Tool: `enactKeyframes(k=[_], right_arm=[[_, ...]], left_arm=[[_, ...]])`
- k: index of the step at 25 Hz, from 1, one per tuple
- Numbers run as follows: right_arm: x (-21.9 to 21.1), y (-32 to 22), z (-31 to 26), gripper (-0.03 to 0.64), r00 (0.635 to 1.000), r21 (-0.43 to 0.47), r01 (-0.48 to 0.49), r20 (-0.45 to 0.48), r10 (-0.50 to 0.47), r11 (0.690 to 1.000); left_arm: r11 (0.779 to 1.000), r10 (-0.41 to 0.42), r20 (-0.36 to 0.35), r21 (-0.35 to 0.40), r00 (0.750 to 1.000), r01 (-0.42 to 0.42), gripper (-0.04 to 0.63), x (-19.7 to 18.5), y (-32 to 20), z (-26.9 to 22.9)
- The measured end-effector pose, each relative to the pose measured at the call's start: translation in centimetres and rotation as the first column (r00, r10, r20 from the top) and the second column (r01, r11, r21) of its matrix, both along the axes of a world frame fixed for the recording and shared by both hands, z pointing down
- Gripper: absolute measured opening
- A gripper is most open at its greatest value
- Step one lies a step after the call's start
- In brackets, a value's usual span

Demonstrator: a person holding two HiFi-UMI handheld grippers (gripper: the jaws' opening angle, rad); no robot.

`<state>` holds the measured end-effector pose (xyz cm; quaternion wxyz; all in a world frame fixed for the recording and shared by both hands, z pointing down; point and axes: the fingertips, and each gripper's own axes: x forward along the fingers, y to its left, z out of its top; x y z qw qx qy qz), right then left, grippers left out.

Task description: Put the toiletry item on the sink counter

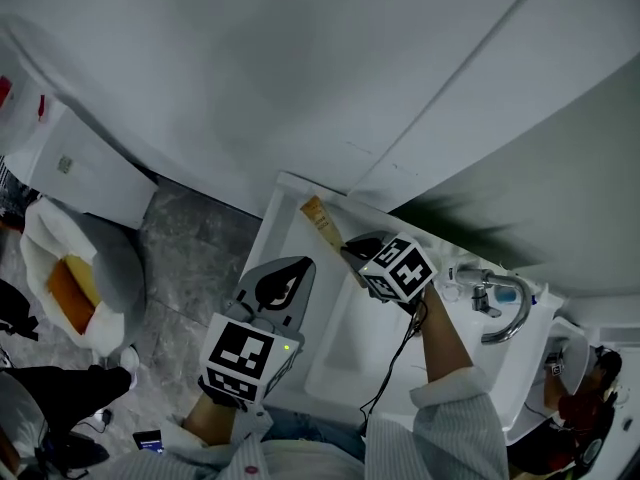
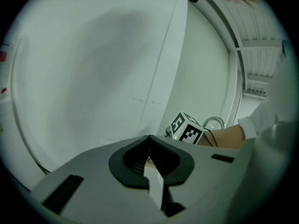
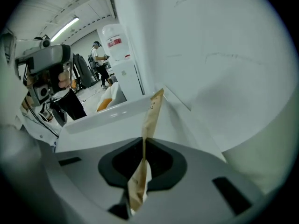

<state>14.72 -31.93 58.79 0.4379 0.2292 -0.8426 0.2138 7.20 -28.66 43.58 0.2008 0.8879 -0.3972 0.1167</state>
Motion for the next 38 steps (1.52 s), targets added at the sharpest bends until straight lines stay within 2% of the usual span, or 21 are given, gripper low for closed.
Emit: enactKeyframes(k=[7,11,17,27,38], right_arm=[[-0.9,-0.2,1.9,0.031,0.991,0.008,0.107,-0.087,-0.106,0.994],[-0.8,-0.6,3.0,0.031,0.981,0.009,0.137,-0.140,-0.134,0.991],[-0.2,-1.2,4.0,0.038,0.991,0.002,0.070,-0.118,-0.070,0.998],[0.4,-2.2,4.2,0.100,0.991,0.035,0.010,-0.131,-0.005,0.999],[0.6,-2.6,2.3,0.107,0.993,0.064,-0.073,-0.090,0.078,0.995]], left_arm=[[1.000,-0.012,0.009,-0.017,1.000,0.012,0.016,-0.3,-0.3,1.1],[0.999,-0.018,0.012,-0.034,1.000,0.018,0.017,-0.5,-0.3,1.8],[0.999,-0.012,0.012,-0.042,1.000,0.012,0.016,-0.1,-0.6,2.3],[0.999,0.008,0.007,-0.051,1.000,-0.007,0.017,0.7,-0.6,2.7],[1.000,0.006,0.007,-0.026,1.000,-0.006,0.016,0.6,-0.4,1.8]])
